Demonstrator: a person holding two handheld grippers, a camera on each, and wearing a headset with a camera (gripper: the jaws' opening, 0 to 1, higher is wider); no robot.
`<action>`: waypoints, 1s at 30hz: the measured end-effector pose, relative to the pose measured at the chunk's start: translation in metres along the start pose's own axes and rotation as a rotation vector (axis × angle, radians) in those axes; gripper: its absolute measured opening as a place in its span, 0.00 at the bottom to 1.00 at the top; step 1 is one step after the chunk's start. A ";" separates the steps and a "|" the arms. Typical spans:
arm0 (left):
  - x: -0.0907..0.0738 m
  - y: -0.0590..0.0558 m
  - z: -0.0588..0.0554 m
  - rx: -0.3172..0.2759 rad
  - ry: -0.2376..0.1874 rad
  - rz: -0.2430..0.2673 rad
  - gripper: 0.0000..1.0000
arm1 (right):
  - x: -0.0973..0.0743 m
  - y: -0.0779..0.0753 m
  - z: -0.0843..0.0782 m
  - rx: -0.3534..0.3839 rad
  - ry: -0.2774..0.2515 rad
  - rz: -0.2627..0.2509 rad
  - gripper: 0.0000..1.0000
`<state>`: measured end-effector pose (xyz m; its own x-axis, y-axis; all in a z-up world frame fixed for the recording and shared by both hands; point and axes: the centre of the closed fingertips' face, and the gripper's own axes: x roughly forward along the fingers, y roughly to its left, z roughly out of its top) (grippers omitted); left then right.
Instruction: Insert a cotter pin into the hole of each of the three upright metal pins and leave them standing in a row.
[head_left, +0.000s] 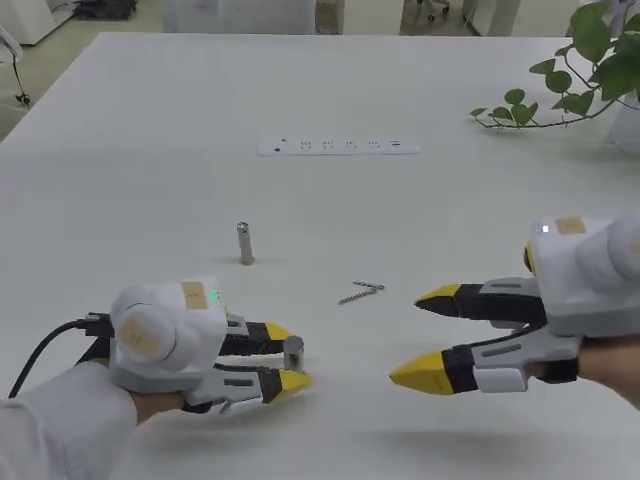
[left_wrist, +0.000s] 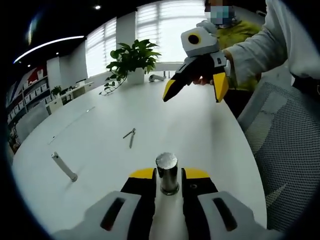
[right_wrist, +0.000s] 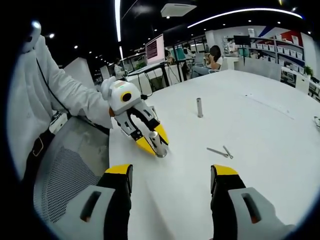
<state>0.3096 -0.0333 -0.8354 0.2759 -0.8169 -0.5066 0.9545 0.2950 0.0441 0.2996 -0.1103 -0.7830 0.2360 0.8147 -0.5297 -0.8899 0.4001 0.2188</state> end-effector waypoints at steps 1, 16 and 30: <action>0.001 0.000 0.000 -0.006 -0.002 -0.002 0.17 | 0.000 -0.001 0.000 0.001 0.000 -0.001 0.66; 0.002 0.002 -0.007 -0.115 -0.010 0.081 0.12 | 0.004 -0.001 0.000 0.001 0.003 0.007 0.66; 0.001 0.005 -0.009 -0.208 0.007 0.228 0.12 | 0.006 -0.002 0.001 -0.009 0.007 0.015 0.65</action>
<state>0.3138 -0.0281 -0.8433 0.4790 -0.7146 -0.5099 0.8241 0.5661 -0.0193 0.3035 -0.1059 -0.7859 0.2201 0.8175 -0.5323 -0.8970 0.3841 0.2189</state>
